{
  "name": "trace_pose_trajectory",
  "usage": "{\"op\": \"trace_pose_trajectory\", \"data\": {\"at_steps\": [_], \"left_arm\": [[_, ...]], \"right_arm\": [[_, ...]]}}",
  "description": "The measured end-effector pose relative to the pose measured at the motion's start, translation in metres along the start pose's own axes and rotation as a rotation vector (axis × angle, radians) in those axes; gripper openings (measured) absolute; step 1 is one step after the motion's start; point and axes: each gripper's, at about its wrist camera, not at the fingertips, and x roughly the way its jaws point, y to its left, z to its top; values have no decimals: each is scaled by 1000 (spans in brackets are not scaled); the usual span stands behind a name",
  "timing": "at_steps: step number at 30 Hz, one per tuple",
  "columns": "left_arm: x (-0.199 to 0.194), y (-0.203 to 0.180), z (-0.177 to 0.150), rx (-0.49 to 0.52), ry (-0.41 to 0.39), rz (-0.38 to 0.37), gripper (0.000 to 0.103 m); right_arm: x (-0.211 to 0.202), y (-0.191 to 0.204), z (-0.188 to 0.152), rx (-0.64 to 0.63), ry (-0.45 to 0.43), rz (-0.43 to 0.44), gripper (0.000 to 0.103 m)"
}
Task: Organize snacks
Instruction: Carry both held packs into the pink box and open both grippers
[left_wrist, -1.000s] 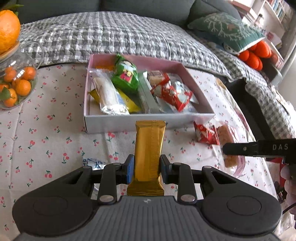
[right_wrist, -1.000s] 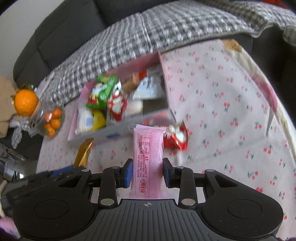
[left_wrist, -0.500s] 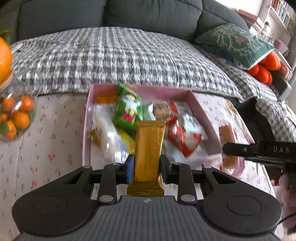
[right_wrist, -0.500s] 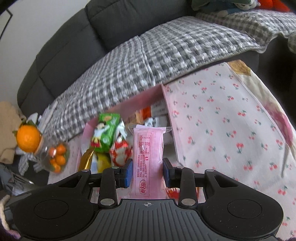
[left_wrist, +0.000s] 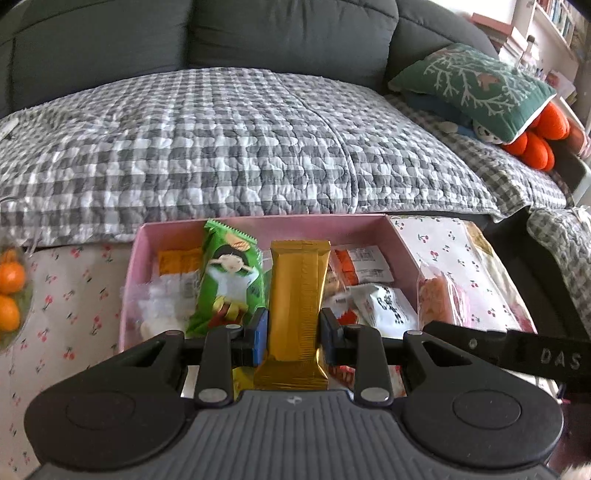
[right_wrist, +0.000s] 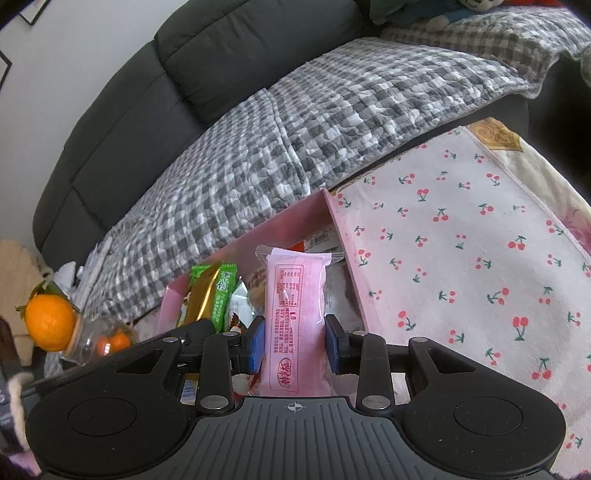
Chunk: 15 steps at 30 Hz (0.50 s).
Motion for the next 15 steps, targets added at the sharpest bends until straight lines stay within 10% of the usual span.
{"op": "trace_pose_trajectory", "data": {"at_steps": [15], "left_arm": [[7, -6, 2, 37, -28, 0, 43]], "right_arm": [[-7, -13, 7, 63, -37, 26, 45]]}}
